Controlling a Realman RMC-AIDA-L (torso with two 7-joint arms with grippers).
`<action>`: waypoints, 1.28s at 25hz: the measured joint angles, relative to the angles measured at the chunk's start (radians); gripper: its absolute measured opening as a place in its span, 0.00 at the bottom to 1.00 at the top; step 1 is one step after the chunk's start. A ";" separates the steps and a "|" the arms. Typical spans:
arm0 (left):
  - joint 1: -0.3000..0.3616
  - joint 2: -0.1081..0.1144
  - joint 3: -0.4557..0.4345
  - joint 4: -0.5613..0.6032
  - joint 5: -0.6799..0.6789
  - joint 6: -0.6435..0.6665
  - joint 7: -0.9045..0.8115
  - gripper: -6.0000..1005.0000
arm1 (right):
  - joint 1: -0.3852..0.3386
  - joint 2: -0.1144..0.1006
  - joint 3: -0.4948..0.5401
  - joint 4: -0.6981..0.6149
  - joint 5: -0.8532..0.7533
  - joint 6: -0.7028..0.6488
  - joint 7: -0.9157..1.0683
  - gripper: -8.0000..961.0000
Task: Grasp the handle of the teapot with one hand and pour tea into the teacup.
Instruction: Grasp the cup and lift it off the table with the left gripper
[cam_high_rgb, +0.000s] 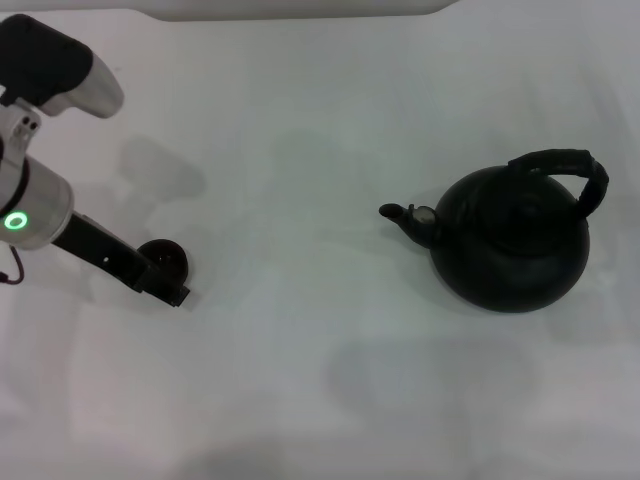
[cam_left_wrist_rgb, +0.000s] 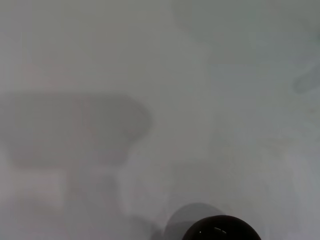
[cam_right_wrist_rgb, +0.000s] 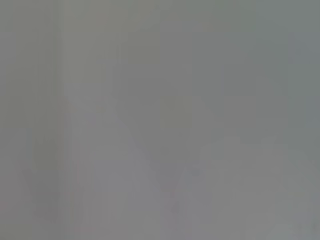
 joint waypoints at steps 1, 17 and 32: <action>0.000 0.000 0.003 -0.001 0.001 0.002 -0.003 0.87 | 0.000 0.000 0.000 0.000 0.000 0.000 0.000 0.91; -0.009 0.001 0.003 -0.042 0.001 0.053 -0.010 0.87 | -0.002 0.000 -0.007 0.003 -0.006 -0.005 0.000 0.91; -0.021 0.004 0.003 -0.053 0.000 0.078 0.004 0.77 | 0.000 0.000 -0.001 0.003 -0.005 -0.001 0.000 0.91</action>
